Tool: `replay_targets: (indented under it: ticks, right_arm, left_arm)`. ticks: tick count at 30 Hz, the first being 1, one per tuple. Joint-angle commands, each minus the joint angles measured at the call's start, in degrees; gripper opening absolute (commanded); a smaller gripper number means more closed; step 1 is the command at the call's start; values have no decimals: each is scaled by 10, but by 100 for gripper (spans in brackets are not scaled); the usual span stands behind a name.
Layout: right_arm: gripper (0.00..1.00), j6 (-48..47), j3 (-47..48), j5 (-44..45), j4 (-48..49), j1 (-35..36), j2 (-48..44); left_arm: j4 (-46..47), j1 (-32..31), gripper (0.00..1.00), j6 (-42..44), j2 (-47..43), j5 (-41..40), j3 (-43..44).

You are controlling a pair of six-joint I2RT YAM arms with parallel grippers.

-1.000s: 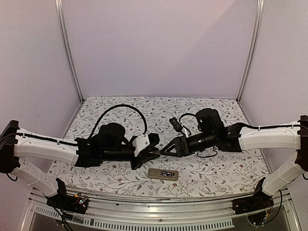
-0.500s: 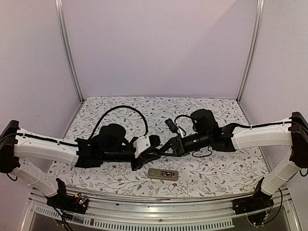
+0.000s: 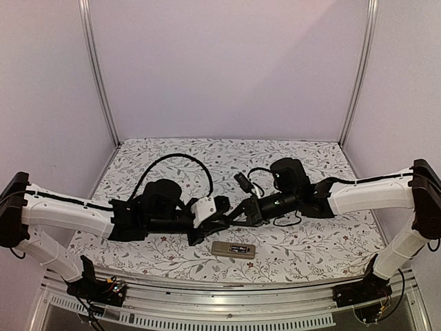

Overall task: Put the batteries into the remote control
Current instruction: Pass from the left arm to the right, then pass from the right arm to the left

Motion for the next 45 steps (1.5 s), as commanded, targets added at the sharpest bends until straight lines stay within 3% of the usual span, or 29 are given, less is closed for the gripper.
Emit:
replay_targets:
  ticks: [1, 6, 12, 16, 22, 28, 33, 37, 45]
  right_arm:
    - [16, 14, 11, -11, -1, 4, 19]
    - [12, 16, 13, -5, -9, 3, 19]
    - [8, 12, 12, 4, -31, -2, 20]
    - [7, 5, 10, -3, -44, -8, 16]
    - [7, -22, 7, -17, -55, -17, -15]
    - [7, -59, 2, 2, -78, -17, -62]
    - [8, -101, 1, 26, -72, -16, -117]
    - [8, -129, -1, 25, -53, -8, -141]
    - [9, -178, 1, 13, -51, 2, -164]
  left_arm:
    - [16, -8, 17, 8, 3, -2, -10]
    - [16, -9, 22, 8, 1, -8, -16]
    - [17, -8, 57, 1, 0, -12, -23]
    - [8, -9, 64, -11, -12, -10, -30]
    - [67, -7, 63, -43, -84, -17, -104]
    - [213, 25, 61, -215, -174, 16, -183]
    - [236, 30, 50, -311, -135, 95, -167]
    - [242, 31, 49, -341, -77, 139, -121]
    - [313, 33, 54, -392, -60, 165, -103]
